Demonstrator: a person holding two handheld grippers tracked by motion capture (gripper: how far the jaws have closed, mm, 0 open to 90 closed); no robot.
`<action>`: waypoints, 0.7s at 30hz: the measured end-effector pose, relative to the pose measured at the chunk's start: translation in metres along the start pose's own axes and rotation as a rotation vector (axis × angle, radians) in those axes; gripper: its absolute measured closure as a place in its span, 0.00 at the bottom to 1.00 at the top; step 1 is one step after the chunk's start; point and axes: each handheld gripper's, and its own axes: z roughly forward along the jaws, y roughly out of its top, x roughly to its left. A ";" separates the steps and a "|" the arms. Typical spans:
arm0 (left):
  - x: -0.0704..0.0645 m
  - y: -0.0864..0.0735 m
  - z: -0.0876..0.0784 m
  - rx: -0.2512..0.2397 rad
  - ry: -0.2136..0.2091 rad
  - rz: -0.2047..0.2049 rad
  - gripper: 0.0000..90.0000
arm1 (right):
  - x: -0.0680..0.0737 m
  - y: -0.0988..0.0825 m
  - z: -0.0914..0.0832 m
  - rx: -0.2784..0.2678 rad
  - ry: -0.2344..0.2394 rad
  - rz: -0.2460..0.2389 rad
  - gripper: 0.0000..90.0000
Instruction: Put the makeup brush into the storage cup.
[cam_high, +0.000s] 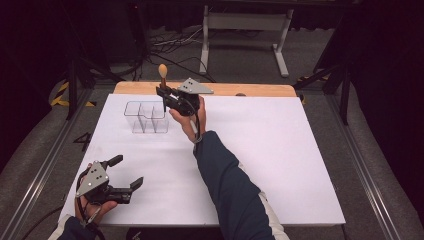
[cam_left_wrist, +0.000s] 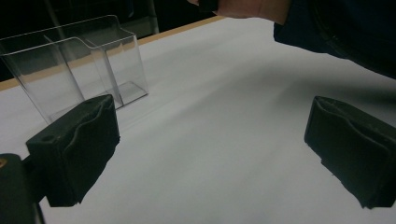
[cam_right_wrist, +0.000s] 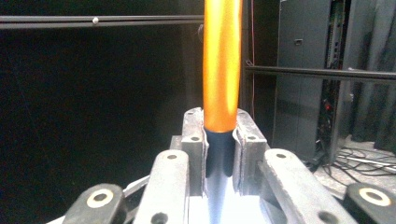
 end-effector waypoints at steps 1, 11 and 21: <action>0.000 0.000 0.000 0.000 0.000 0.000 0.05 | 0.000 0.000 0.000 0.000 0.000 0.000 0.87; -0.004 0.001 0.002 0.003 0.000 0.033 0.05 | 0.001 -0.013 0.032 0.072 -0.003 -0.019 0.87; -0.004 0.001 0.003 0.001 -0.015 0.026 0.05 | -0.001 -0.023 0.048 0.115 -0.023 -0.023 0.87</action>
